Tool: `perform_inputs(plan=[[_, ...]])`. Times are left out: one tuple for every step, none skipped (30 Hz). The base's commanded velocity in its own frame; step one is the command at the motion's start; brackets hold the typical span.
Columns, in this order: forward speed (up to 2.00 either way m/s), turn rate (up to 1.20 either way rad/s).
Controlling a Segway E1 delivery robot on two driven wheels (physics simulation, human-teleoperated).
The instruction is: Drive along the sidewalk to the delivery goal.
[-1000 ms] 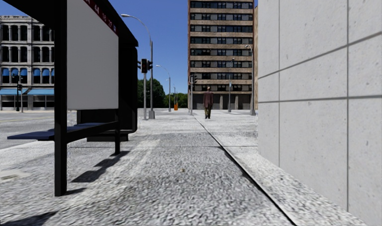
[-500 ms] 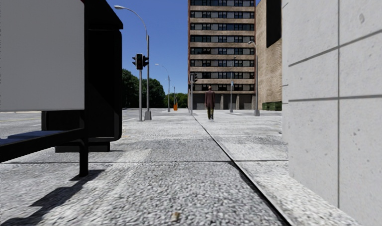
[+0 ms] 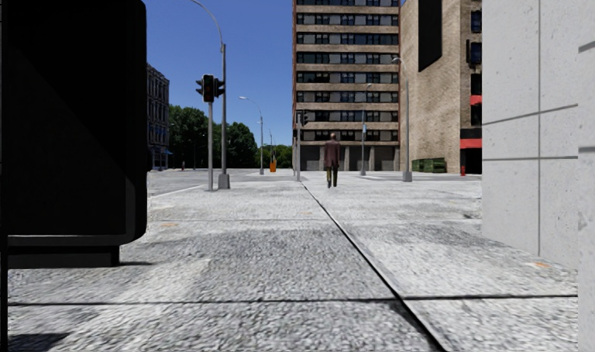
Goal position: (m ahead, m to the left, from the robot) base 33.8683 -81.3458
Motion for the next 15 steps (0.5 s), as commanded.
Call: perform_inputs(plan=[[2.0,0.0],[2.0,0.0],[2.0,0.0],[2.0,0.0],[2.0,0.0],[2.0,0.0],[2.0,0.0],[2.0,0.0],[2.0,0.0],[2.0,0.0],[2.0,0.0],[2.0,0.0],[2.0,0.0],[2.0,0.0],[2.0,0.0]])
